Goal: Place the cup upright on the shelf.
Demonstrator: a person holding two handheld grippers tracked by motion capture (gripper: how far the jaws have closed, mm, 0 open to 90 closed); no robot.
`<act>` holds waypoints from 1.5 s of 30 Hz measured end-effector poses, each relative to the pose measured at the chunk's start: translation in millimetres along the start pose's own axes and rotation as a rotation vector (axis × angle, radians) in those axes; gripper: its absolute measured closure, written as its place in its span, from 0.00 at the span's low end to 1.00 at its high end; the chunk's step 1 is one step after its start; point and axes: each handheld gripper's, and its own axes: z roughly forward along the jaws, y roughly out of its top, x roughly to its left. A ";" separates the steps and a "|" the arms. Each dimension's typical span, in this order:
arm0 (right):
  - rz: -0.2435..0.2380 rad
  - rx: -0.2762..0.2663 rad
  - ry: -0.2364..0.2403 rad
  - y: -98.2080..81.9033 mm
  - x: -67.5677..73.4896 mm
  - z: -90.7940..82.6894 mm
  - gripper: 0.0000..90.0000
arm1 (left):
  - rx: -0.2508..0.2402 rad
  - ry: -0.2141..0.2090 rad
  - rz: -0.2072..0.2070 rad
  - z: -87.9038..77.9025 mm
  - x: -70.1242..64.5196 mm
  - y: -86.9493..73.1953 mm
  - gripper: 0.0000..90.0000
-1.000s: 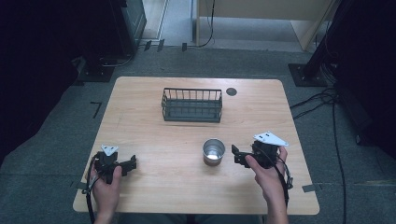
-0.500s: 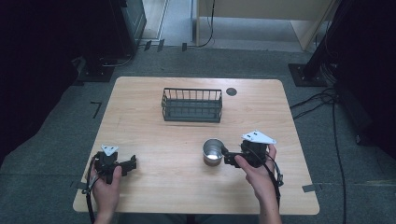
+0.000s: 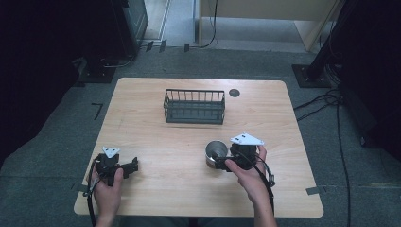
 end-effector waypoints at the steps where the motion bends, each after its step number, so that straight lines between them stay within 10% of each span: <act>1: -0.002 0.004 0.003 -0.2 1.8 1.6 0.00 | 0.000 0.000 0.000 0.0 0.0 0.0 0.00; 45: -0.080 0.066 -0.103 -18.0 23.0 43.3 0.16 | 0.000 0.000 0.000 0.0 0.0 0.0 0.00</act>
